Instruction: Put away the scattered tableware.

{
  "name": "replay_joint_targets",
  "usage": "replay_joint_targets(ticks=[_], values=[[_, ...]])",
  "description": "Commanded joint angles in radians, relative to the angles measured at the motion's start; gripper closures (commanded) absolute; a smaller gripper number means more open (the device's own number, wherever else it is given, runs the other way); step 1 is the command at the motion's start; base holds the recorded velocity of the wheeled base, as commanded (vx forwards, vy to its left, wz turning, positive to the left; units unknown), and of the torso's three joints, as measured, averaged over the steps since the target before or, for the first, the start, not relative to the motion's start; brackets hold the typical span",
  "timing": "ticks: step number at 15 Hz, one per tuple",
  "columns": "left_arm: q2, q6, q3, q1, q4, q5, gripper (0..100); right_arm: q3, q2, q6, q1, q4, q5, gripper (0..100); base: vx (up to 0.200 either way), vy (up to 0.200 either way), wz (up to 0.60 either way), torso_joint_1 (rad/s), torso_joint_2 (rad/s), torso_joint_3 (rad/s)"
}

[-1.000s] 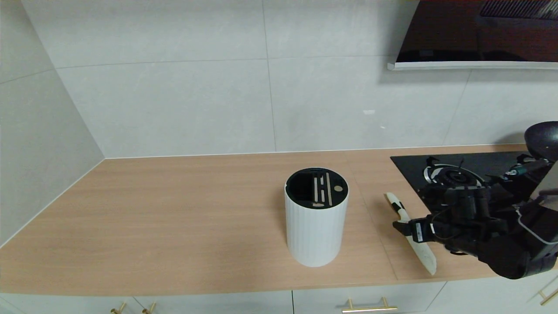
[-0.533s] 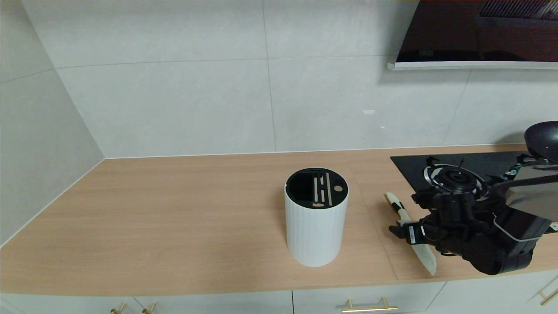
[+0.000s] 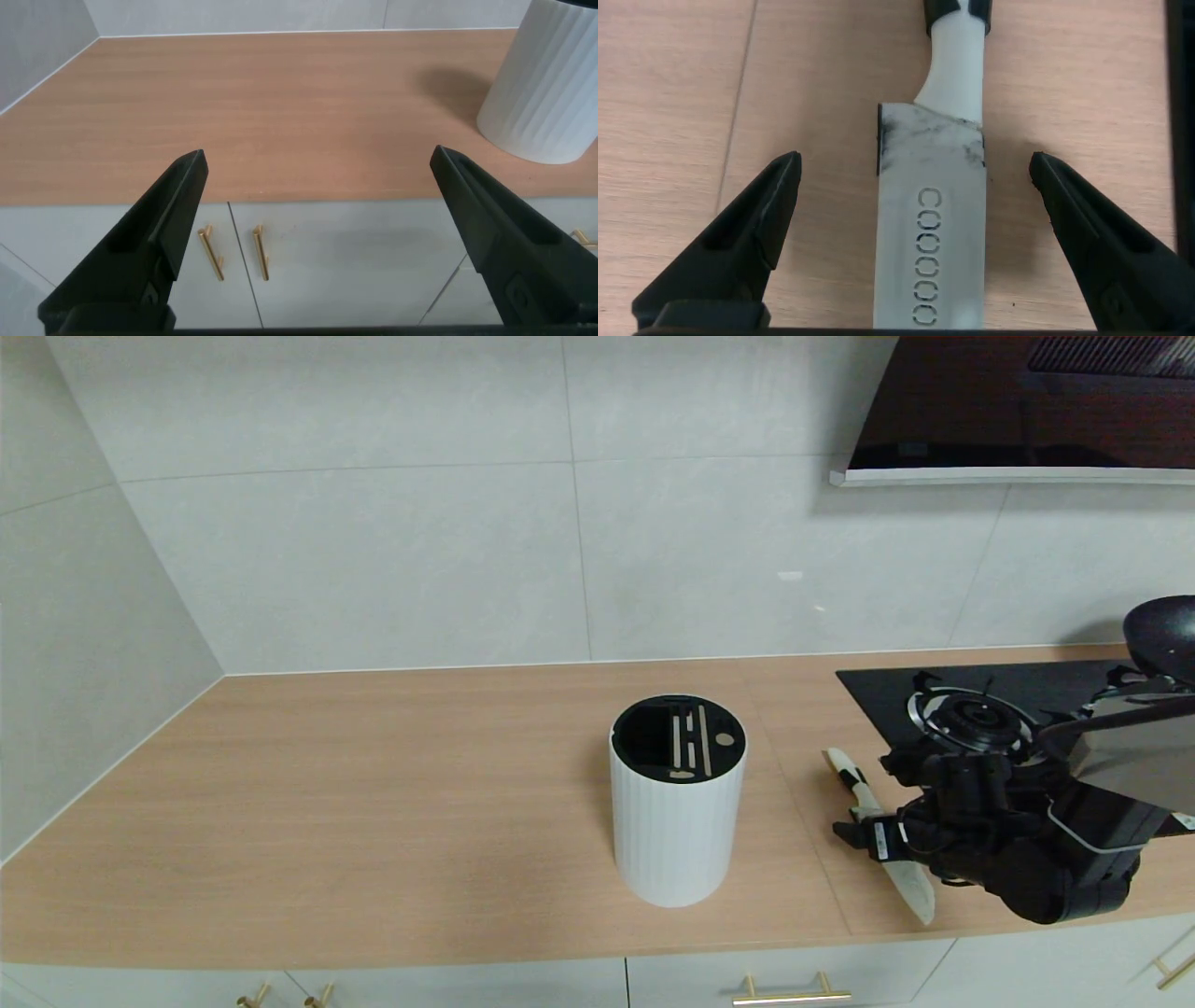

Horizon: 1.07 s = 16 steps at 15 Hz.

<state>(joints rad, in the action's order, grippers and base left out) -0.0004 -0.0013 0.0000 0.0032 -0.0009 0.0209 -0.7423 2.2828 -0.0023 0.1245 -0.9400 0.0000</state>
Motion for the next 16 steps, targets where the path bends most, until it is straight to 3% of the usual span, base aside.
replay_joint_targets(ticks=[1,2,3,16], values=[[0.0,0.0,0.0,0.0,-0.001,0.001,0,-0.002,0.003,-0.001,0.001,0.0,0.0,0,0.0,0.0,0.0,0.0,0.0,0.0],[0.0,0.0,0.0,0.0,-0.001,0.001,0,-0.002,0.006,-0.001,0.001,-0.013,0.0,0,0.0,0.0,0.0,0.0,0.0,0.0],[0.0,0.0,0.0,0.0,-0.001,0.001,0,-0.002,0.014,-0.001,0.001,-0.022,-0.002,100,0.0,0.0,0.0,0.0,0.0,0.0],[0.0,-0.002,0.0,0.001,-0.001,0.001,0,0.0,-0.006,0.001,0.007,-0.057,-0.058,100,0.0,0.0,0.0,0.0,0.0,0.0]])
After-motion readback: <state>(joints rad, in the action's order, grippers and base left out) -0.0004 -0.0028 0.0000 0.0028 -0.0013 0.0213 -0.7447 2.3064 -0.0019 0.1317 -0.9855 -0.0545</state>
